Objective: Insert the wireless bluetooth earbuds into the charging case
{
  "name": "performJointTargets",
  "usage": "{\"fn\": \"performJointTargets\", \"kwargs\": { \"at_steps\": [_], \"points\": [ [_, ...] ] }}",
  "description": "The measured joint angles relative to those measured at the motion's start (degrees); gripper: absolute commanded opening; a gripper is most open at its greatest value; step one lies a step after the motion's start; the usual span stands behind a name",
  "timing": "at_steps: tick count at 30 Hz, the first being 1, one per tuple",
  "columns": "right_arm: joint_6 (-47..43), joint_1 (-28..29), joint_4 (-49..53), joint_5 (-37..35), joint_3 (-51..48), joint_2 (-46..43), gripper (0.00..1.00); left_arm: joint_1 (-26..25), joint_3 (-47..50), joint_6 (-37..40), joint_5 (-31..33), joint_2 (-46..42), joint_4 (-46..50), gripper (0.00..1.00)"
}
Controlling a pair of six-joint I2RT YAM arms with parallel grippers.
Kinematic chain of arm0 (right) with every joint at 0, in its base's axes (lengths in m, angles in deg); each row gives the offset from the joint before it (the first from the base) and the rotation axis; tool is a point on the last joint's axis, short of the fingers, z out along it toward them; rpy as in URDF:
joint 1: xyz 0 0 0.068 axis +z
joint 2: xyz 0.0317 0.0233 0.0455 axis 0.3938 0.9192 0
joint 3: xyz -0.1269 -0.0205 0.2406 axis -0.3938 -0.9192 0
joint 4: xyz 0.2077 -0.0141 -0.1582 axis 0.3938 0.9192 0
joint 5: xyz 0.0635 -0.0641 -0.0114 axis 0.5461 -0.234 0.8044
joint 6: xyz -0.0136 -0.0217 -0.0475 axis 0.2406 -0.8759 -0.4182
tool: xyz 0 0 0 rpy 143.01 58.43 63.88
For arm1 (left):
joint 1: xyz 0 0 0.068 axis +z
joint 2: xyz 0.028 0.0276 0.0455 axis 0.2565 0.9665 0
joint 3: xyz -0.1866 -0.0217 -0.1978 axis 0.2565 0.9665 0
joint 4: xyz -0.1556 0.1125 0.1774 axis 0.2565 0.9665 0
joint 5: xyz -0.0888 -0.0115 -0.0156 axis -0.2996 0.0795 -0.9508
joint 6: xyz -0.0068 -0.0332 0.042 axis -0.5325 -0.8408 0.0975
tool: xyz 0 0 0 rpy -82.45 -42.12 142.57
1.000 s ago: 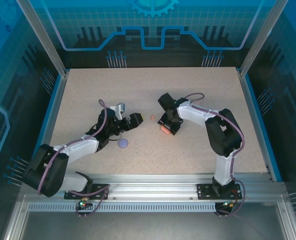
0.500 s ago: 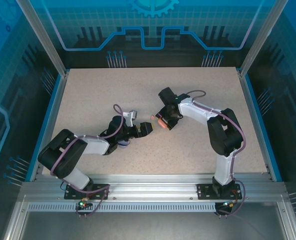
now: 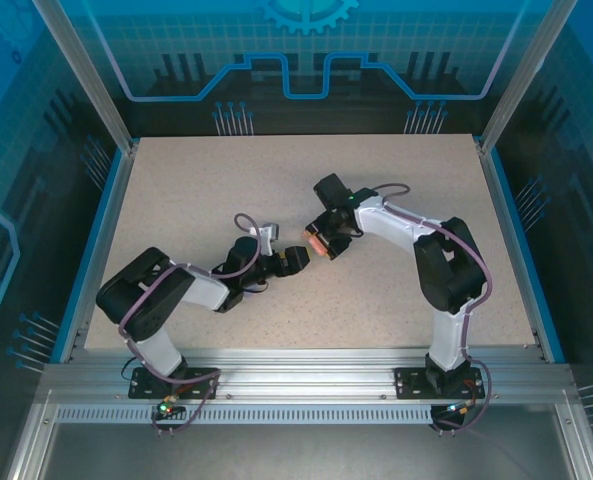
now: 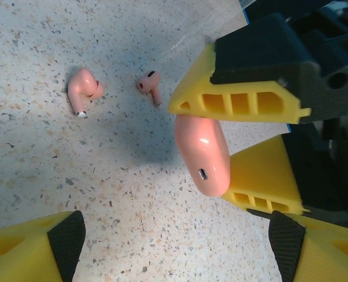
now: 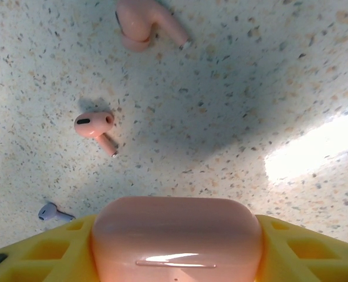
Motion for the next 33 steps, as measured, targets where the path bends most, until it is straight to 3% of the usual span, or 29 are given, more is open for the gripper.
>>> {"fn": "performJointTargets", "kwargs": {
  "at_steps": [16, 33],
  "points": [
    [0.66, 1.88, -1.07, 0.42, 2.27, 0.00, 0.57, -0.20, -4.35, -1.33, 1.92, 3.69, -3.39, 0.64],
    [0.87, 2.21, -1.79, 1.27, 2.27, 0.00, 0.57, -0.20, -6.03, -1.60, 2.54, 6.01, -3.67, 0.51]
  ]
}}
